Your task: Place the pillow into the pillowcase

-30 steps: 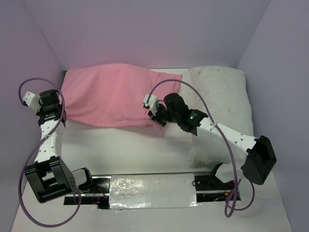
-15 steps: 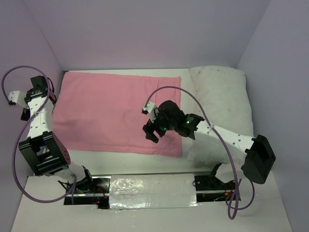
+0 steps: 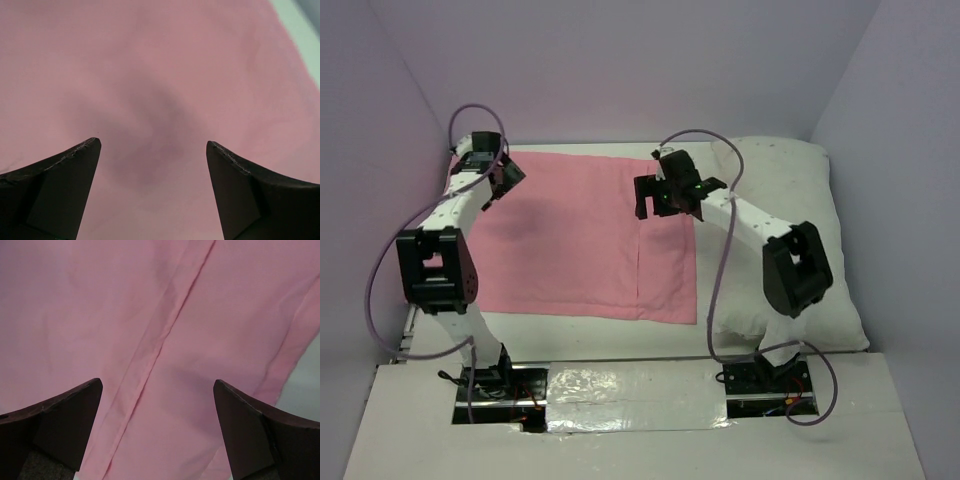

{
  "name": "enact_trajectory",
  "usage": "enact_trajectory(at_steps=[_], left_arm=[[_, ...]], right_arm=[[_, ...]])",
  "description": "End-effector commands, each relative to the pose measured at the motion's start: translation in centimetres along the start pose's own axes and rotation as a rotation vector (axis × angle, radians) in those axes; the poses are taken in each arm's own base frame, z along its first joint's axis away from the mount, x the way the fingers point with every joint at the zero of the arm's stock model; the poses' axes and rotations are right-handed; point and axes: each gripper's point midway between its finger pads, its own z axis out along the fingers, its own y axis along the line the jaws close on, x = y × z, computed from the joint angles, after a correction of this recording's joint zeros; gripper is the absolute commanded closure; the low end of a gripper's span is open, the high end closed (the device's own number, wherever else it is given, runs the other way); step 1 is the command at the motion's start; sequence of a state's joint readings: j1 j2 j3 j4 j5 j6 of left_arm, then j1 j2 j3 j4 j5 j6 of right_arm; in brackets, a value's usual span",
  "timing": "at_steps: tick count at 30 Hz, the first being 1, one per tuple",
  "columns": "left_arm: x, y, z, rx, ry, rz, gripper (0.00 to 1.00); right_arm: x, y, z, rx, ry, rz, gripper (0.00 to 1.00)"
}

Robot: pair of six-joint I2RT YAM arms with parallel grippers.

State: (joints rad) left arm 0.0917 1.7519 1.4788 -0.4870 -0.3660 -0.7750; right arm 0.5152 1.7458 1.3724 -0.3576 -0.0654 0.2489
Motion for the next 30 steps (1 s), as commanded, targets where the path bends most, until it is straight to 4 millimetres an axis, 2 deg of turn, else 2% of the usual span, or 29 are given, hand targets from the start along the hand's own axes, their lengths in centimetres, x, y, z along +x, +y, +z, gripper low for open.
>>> enact_trajectory(at_steps=[1, 3, 5, 6, 8, 10, 12, 13, 14, 15, 17, 21, 23, 25, 26, 28, 29, 30], left_arm=[[4.6, -2.2, 1.9, 0.074, 0.136, 0.110, 0.01], [6.2, -1.8, 2.8, 0.050, 0.178, 0.098, 0.01], [7.3, 0.1, 3.8, -0.043, 0.198, 0.114, 0.01], [7.6, 0.8, 4.2, -0.076, 0.203, 0.114, 0.01], [8.1, 2.1, 4.6, -0.132, 0.202, 0.122, 0.01], [9.0, 3.6, 5.0, -0.175, 0.219, 0.116, 0.01], [9.3, 5.8, 5.5, -0.248, 0.235, 0.089, 0.01], [9.4, 6.8, 5.5, -0.288, 0.236, 0.080, 0.01], [8.7, 8.8, 5.8, -0.366, 0.209, 0.038, 0.01], [9.0, 9.9, 5.7, -0.400, 0.224, 0.035, 0.01], [8.8, 11.3, 5.9, -0.430, 0.220, 0.006, 0.01], [8.6, 12.9, 5.2, -0.498, 0.207, 0.009, 0.01], [8.4, 14.0, 4.5, -0.554, 0.198, -0.013, 0.01], [7.3, 13.7, 4.0, -0.535, 0.172, -0.034, 0.01], [6.4, 13.2, 3.5, -0.509, 0.147, -0.050, 0.01], [4.4, 11.3, 3.0, -0.436, 0.112, -0.069, 0.01], [3.5, 10.6, 2.5, -0.408, 0.096, -0.071, 0.01], [1.3, 9.1, 1.5, -0.361, 0.051, -0.086, 0.01]], right_arm=[[-0.4, -1.5, 2.0, 0.126, 0.014, 0.028, 0.00], [0.7, -1.5, 3.7, 0.126, 0.063, 0.036, 0.00], [2.1, -1.3, 4.5, 0.120, 0.102, 0.039, 0.00], [3.4, -1.5, 4.9, 0.123, 0.130, 0.042, 0.00], [4.7, -1.1, 5.1, 0.118, 0.148, 0.041, 0.00], [7.1, -0.5, 5.1, 0.105, 0.198, 0.032, 0.00], [9.2, -0.2, 5.1, 0.098, 0.241, 0.022, 0.00], [10.2, 1.1, 5.1, 0.061, 0.261, 0.005, 0.00], [11.3, 1.2, 5.2, 0.060, 0.283, -0.008, 0.00], [11.9, 1.6, 5.2, 0.057, 0.294, -0.020, 0.00], [13.6, 2.5, 5.0, 0.062, 0.329, -0.045, 0.00], [14.8, 4.6, 4.4, 0.028, 0.336, -0.073, 0.00], [14.6, 5.5, 3.8, 0.021, 0.327, -0.074, 0.00], [13.4, 5.4, 3.3, 0.046, 0.299, -0.078, 0.00], [11.3, 5.5, 2.4, 0.055, 0.239, -0.088, 0.00], [8.7, 5.0, 0.9, 0.087, 0.183, -0.102, 0.00], [6.2, 5.2, -0.1, 0.089, 0.133, -0.096, 0.00], [4.2, 3.6, -2.1, 0.140, 0.099, -0.065, 0.00]])
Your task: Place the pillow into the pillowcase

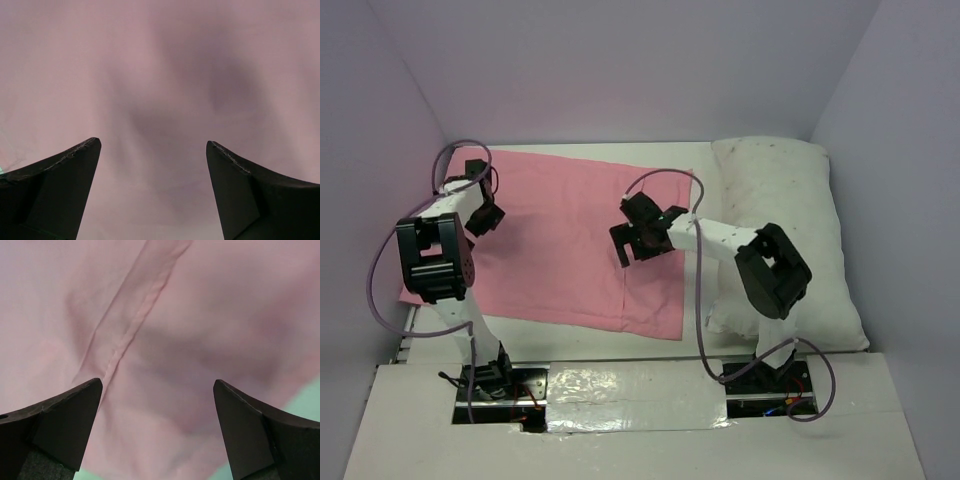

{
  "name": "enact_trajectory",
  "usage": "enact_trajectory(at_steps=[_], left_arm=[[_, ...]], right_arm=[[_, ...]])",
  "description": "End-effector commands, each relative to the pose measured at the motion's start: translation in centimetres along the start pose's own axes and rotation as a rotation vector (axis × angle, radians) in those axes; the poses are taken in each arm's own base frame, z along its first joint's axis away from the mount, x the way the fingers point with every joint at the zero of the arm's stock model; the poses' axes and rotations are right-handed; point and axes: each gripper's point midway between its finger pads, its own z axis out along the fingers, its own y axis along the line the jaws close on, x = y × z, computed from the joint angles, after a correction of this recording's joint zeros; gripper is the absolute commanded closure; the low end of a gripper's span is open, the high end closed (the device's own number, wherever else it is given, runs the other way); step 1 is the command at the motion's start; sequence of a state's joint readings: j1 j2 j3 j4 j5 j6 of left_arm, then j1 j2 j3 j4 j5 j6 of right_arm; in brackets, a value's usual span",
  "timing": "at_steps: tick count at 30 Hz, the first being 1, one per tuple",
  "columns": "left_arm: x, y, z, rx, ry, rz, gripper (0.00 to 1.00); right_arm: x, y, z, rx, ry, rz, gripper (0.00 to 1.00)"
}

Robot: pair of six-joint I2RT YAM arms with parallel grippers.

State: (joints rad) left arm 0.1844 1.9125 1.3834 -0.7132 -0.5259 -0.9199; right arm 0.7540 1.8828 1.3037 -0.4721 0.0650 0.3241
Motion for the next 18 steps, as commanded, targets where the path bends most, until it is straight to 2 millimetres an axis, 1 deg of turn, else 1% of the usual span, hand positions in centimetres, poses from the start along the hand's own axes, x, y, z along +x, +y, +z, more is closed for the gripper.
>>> enact_trajectory(at_steps=[1, 2, 3, 4, 5, 6, 7, 8, 9, 10, 11, 12, 13, 14, 15, 16, 17, 18], left_arm=[[-6.2, -1.8, -6.4, 0.133, -0.159, -0.084, 0.01], [-7.8, -2.0, -8.4, 0.168, -0.200, -0.098, 0.01], [-8.4, -2.1, -9.6, 0.192, -0.223, -0.097, 0.01], [-8.9, -2.5, -10.6, 0.226, -0.237, -0.082, 0.01], [-9.5, -3.0, -12.3, 0.278, -0.261, -0.081, 0.01], [-10.4, -3.9, -13.7, 0.333, -0.293, -0.093, 0.01], [-10.8, -4.3, -14.6, 0.365, -0.312, -0.078, 0.01], [-11.2, -5.1, -16.3, 0.410, -0.337, -0.077, 0.01], [-11.5, -5.5, -17.0, 0.430, -0.348, -0.079, 0.01], [-11.7, -5.9, -17.5, 0.448, -0.354, -0.069, 0.01], [-12.1, -6.7, -18.3, 0.484, -0.348, -0.067, 0.01], [-12.1, -6.9, -18.5, 0.495, -0.343, -0.061, 0.01], [-12.1, -7.2, -18.8, 0.507, -0.344, -0.044, 0.01], [-12.2, -7.6, -18.8, 0.516, -0.340, -0.037, 0.01], [-12.1, -7.5, -18.7, 0.512, -0.336, -0.034, 0.01], [-12.1, -7.6, -18.7, 0.514, -0.337, -0.033, 0.01], [-11.8, -7.6, -18.5, 0.511, -0.332, -0.030, 0.01], [-11.8, -7.5, -18.5, 0.511, -0.332, -0.025, 0.01]], right_arm=[[-7.9, -3.2, -8.8, 0.075, -0.232, 0.100, 0.00], [-9.0, -4.2, -10.5, 0.088, -0.265, 0.131, 0.00], [-9.3, -6.1, -12.7, 0.110, -0.288, 0.176, 0.00], [-9.5, -6.9, -13.6, 0.115, -0.298, 0.180, 0.00], [-9.3, -7.7, -14.2, 0.129, -0.298, 0.185, 0.00], [-8.8, -8.6, -15.0, 0.161, -0.291, 0.198, 0.00], [-8.6, -10.9, -15.3, 0.242, -0.294, 0.239, 0.00], [-8.7, -12.1, -15.8, 0.285, -0.293, 0.284, 0.00], [-7.4, -13.7, -16.2, 0.343, -0.242, 0.322, 0.00], [-7.2, -16.7, -16.9, 0.420, -0.246, 0.408, 0.00], [-7.6, -18.5, -18.0, 0.466, -0.271, 0.456, 0.00], [-7.4, -20.5, -19.0, 0.515, -0.271, 0.503, 0.00], [-8.9, -22.3, -21.2, 0.539, -0.327, 0.562, 0.00], [-8.9, -25.6, -23.0, 0.594, -0.353, 0.642, 0.00], [-9.3, -27.0, -24.0, 0.612, -0.379, 0.672, 0.00], [-10.6, -28.3, -25.7, 0.618, -0.431, 0.695, 0.00], [-10.5, -30.6, -25.9, 0.642, -0.427, 0.736, 0.00], [-10.4, -31.5, -25.9, 0.645, -0.407, 0.728, 0.00]])
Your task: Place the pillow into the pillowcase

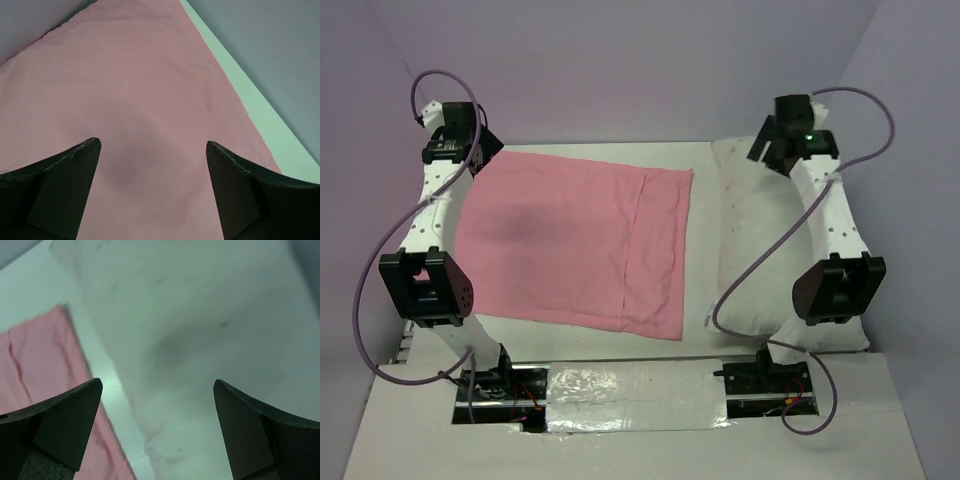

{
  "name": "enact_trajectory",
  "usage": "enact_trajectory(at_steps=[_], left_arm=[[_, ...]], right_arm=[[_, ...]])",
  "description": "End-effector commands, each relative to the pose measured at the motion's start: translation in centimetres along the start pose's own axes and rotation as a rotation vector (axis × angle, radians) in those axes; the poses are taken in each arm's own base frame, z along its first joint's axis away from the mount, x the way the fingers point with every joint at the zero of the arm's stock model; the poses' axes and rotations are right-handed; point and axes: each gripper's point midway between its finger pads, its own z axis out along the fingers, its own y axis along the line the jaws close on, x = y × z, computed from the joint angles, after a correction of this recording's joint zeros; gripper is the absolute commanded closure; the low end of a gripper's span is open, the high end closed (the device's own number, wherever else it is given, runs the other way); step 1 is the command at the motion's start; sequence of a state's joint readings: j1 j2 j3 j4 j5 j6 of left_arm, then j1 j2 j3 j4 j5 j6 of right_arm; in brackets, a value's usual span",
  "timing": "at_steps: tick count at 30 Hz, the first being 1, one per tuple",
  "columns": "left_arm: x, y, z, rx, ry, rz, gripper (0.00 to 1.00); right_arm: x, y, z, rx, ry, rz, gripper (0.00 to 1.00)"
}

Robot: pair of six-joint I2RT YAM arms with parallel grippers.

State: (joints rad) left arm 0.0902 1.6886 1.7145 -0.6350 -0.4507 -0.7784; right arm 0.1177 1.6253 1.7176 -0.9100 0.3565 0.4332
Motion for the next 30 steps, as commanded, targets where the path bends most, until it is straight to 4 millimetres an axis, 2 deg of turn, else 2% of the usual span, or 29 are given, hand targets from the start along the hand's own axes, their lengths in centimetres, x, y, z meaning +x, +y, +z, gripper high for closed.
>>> enact_trajectory(at_steps=[1, 2, 4, 5, 6, 7, 8, 9, 10, 11, 14, 15, 16, 17, 18, 19, 20, 21, 23, 24, 25, 26, 28, 29, 30], left_arm=[[0.6, 0.0, 0.5, 0.009, 0.021, 0.041, 0.01], [0.6, 0.3, 0.5, -0.001, 0.021, 0.040, 0.01], [0.7, 0.4, 0.7, -0.006, 0.018, 0.036, 0.01], [1.0, 0.4, 0.7, -0.003, 0.024, 0.036, 0.01], [1.2, 0.3, 0.7, 0.005, 0.031, 0.035, 0.01], [1.4, 0.4, 0.8, 0.005, 0.033, 0.037, 0.01], [1.5, 0.5, 0.8, 0.002, 0.034, 0.038, 0.01], [1.5, 0.7, 0.8, -0.006, 0.034, 0.039, 0.01], [1.6, 0.8, 0.9, -0.011, 0.036, 0.043, 0.01], [1.7, 0.8, 0.9, -0.011, 0.038, 0.045, 0.01], [1.9, 1.1, 1.0, -0.023, 0.043, 0.049, 0.01], [2.1, 1.3, 1.0, -0.029, 0.048, 0.053, 0.01], [2.0, 1.4, 1.0, -0.035, 0.041, 0.056, 0.01], [1.9, 1.5, 1.0, -0.040, 0.039, 0.058, 0.01], [1.9, 1.8, 0.9, -0.052, 0.042, 0.063, 0.01], [1.6, 1.9, 0.7, -0.058, 0.031, 0.068, 0.01], [1.3, 1.8, 0.6, -0.059, 0.022, 0.068, 0.00], [1.1, 1.9, 0.5, -0.060, 0.017, 0.067, 0.01], [0.6, 1.7, 0.1, -0.045, 0.003, 0.064, 0.01], [0.4, 1.6, -0.2, -0.038, -0.004, 0.059, 0.01], [0.2, 1.6, -0.4, -0.035, -0.010, 0.057, 0.01], [0.1, 1.7, -0.4, -0.034, -0.013, 0.058, 0.01], [-0.2, 1.8, -0.9, -0.032, -0.023, 0.051, 0.01], [-0.1, 1.9, -0.9, -0.031, -0.024, 0.051, 0.01], [-0.2, 2.0, -1.0, -0.030, -0.024, 0.045, 0.01]], right_arm=[[-4.6, -3.7, -0.6, 0.078, -0.051, 0.075, 0.00], [-4.3, -4.4, 1.4, 0.102, -0.010, 0.071, 0.00], [-4.8, -4.0, 2.8, 0.083, 0.012, 0.047, 0.00], [-3.9, -4.3, 5.2, 0.111, 0.059, 0.036, 0.00], [-3.8, -4.5, 6.2, 0.129, 0.077, 0.035, 0.00], [-4.8, -4.3, 6.7, 0.131, 0.067, 0.045, 0.00], [-2.9, -4.5, 9.0, 0.158, 0.149, 0.024, 0.00], [-3.6, -4.5, 9.6, 0.154, 0.149, 0.033, 0.00], [-3.1, -4.7, 10.6, 0.172, 0.168, 0.031, 0.00], [-1.9, -4.7, 12.4, 0.183, 0.208, 0.033, 0.00], [-0.3, -3.9, 14.6, 0.156, 0.256, 0.057, 0.01], [1.2, -3.8, 15.5, 0.152, 0.288, 0.055, 0.09], [1.6, -3.3, 15.9, 0.119, 0.299, 0.057, 0.19], [1.4, -2.9, 16.4, 0.098, 0.279, 0.059, 0.36], [1.2, -2.8, 16.4, 0.088, 0.273, 0.053, 0.74], [0.5, -2.7, 16.2, 0.079, 0.249, 0.043, 0.97], [-1.1, -2.4, 16.0, 0.049, 0.198, -0.005, 1.00], [-3.3, -1.8, 15.2, 0.014, 0.134, -0.034, 1.00], [-8.0, -0.1, 12.3, -0.111, -0.013, -0.124, 1.00], [-10.4, 0.6, 10.5, -0.158, -0.091, -0.160, 1.00], [-12.6, 1.5, 7.5, -0.230, -0.170, -0.188, 1.00], [-14.7, 2.2, 5.6, -0.275, -0.259, -0.276, 1.00], [-16.6, 3.6, 1.8, -0.367, -0.362, -0.366, 1.00], [-17.4, 5.3, -2.1, -0.481, -0.452, -0.491, 1.00], [-16.8, 6.2, -3.3, -0.538, -0.469, -0.548, 1.00]])
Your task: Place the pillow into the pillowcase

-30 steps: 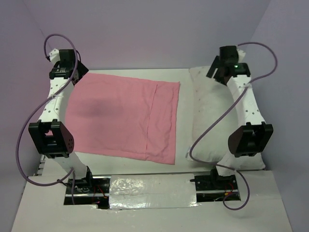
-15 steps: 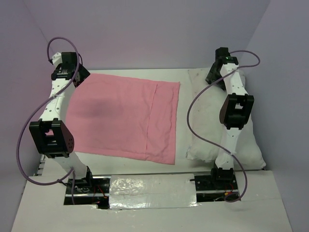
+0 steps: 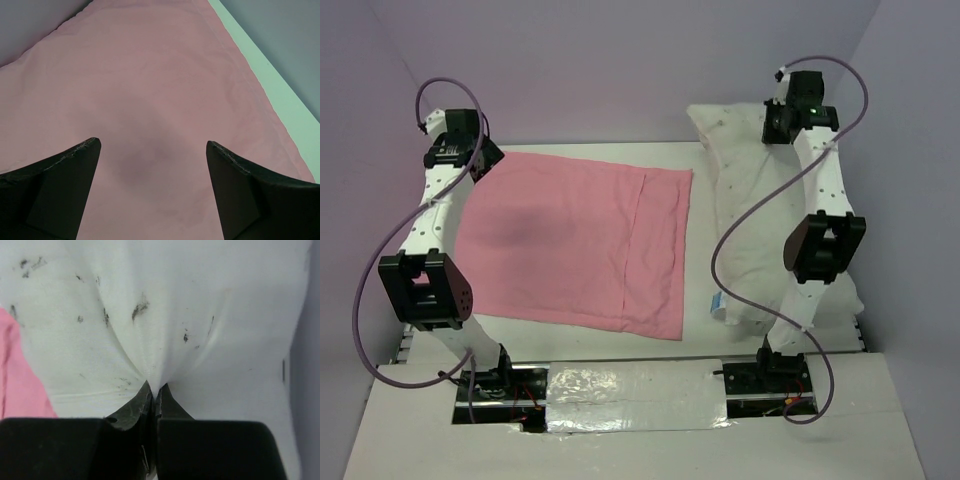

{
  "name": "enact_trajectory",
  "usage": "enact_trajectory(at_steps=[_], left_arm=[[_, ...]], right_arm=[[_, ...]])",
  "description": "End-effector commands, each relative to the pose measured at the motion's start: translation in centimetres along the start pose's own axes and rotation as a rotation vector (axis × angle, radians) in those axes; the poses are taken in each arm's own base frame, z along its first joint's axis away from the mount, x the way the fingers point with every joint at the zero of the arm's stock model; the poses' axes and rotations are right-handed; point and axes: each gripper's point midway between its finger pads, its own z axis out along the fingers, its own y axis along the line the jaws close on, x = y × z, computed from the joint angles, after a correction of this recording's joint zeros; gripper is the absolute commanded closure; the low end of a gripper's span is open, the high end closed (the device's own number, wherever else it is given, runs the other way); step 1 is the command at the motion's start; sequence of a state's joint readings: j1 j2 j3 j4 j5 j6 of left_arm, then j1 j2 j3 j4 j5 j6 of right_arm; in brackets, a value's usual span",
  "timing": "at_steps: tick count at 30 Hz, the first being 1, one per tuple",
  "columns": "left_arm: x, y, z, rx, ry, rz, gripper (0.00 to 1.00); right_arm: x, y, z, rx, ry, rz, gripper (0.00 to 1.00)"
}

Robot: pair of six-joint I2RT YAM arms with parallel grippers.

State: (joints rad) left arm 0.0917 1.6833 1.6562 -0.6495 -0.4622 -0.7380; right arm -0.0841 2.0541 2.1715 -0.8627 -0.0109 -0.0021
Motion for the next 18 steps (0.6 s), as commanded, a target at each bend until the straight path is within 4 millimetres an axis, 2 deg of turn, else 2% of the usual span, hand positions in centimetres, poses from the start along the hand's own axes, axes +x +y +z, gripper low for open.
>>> enact_trajectory(at_steps=[1, 2, 3, 4, 6, 7, 9, 11, 12, 13, 14, 15, 16, 17, 18], left_arm=[[-1.9, 0.6, -1.8, 0.019, -0.061, -0.024, 0.01], [-2.0, 0.6, -2.0, 0.023, -0.063, -0.024, 0.01], [-1.9, 0.8, -2.2, 0.022, -0.062, -0.025, 0.01], [-1.9, 0.9, -2.3, 0.020, -0.065, -0.027, 0.01], [-2.0, 1.2, -2.6, 0.018, -0.073, -0.029, 0.01], [-2.0, 1.4, -2.7, 0.015, -0.077, -0.033, 0.01], [-1.6, 1.6, -2.7, 0.023, -0.076, -0.051, 0.01], [-1.4, 1.2, -2.6, 0.049, -0.074, -0.055, 0.01], [-1.1, 1.2, -2.5, 0.049, -0.066, -0.055, 0.01], [-1.0, 1.3, -2.3, 0.044, -0.062, -0.052, 0.00], [-0.9, 1.4, -2.2, 0.037, -0.056, -0.052, 0.01], [-0.5, 1.5, -2.0, 0.025, -0.041, -0.042, 0.01], [-0.4, 1.5, -1.9, 0.023, -0.035, -0.038, 0.01], [0.0, 1.7, -1.7, 0.015, -0.025, -0.026, 0.01], [0.1, 1.8, -1.6, 0.014, -0.026, -0.023, 0.01]], right_arm=[[-11.0, 6.8, -14.1, -0.304, -0.505, -0.387, 1.00], [-10.2, 9.8, -17.4, -0.442, -0.558, -0.539, 1.00], [-8.4, 11.1, -17.3, -0.501, -0.535, -0.598, 1.00], [-7.5, 11.6, -17.9, -0.524, -0.542, -0.652, 1.00], [-3.1, 15.5, -19.4, -0.641, -0.521, -0.884, 1.00], [-1.8, 16.2, -19.7, -0.667, -0.502, -0.939, 1.00], [2.5, 17.5, -20.0, -0.735, -0.389, -1.083, 1.00], [6.5, 17.3, -20.0, -0.784, -0.247, -1.134, 1.00], [7.7, 17.3, -20.4, -0.784, -0.222, -1.140, 1.00], [7.7, 17.2, -20.2, -0.760, -0.227, -1.091, 1.00], [10.3, 16.8, -18.7, -0.762, -0.159, -1.046, 1.00], [10.5, 16.5, -18.1, -0.725, -0.175, -0.996, 1.00], [7.6, 15.8, -19.2, -0.612, -0.329, -0.956, 1.00], [10.2, 15.1, -17.8, -0.607, -0.268, -0.860, 1.00], [10.5, 14.9, -18.1, -0.602, -0.288, -0.819, 1.00]])
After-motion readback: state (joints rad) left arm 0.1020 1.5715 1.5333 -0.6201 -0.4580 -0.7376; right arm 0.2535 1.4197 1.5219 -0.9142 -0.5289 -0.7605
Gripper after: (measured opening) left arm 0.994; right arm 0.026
